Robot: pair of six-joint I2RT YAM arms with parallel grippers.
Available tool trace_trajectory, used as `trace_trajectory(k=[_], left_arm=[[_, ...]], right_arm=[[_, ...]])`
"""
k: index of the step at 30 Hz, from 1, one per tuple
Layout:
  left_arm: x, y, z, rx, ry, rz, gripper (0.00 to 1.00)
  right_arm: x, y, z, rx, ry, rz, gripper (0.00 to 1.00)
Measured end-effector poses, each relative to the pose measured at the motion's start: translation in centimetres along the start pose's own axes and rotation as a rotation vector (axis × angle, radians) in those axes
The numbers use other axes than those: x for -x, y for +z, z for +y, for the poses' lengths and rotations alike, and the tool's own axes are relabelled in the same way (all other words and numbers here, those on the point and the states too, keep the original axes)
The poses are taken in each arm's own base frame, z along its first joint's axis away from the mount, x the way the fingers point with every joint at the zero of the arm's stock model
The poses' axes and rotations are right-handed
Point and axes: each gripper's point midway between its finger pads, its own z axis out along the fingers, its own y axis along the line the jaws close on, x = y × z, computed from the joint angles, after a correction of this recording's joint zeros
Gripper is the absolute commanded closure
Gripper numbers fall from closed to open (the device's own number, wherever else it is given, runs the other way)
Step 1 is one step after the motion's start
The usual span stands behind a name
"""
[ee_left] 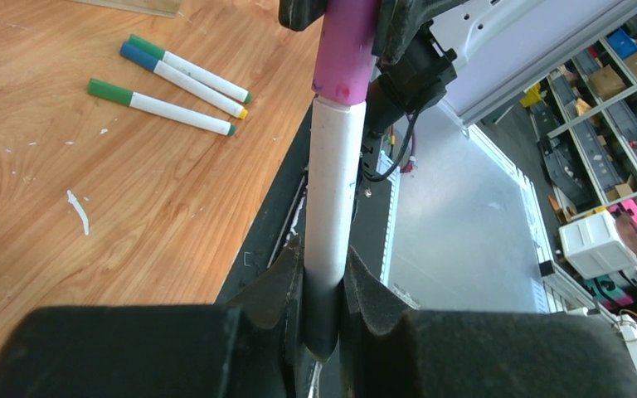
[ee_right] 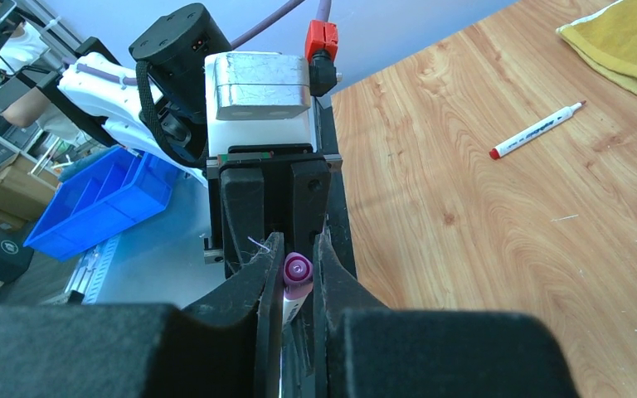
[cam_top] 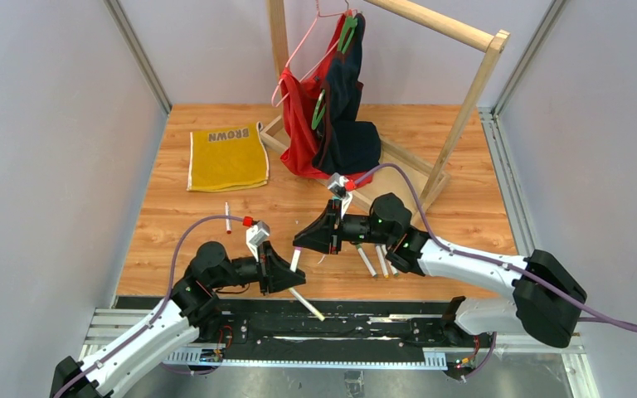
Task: Insert the pens into the pen caps
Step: Press the pen cap onto the pen.
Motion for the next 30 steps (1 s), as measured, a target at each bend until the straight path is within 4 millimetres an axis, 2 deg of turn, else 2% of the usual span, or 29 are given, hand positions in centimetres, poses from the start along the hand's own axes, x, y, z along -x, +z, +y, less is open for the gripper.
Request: trace_trajectory(k=[21, 30], left_arm=[[0.22, -0.33, -0.22, -0.002, 0.009, -0.013, 1.00], [-0.18, -0.32, 0.33, 0.022, -0.003, 0.000, 1.00]], right_arm=[[0.14, -0.72, 0.81, 0.012, -0.012, 0.002, 1.00], [-0.68, -0.28, 0.04, 0.007, 0.032, -0.008, 0.99]])
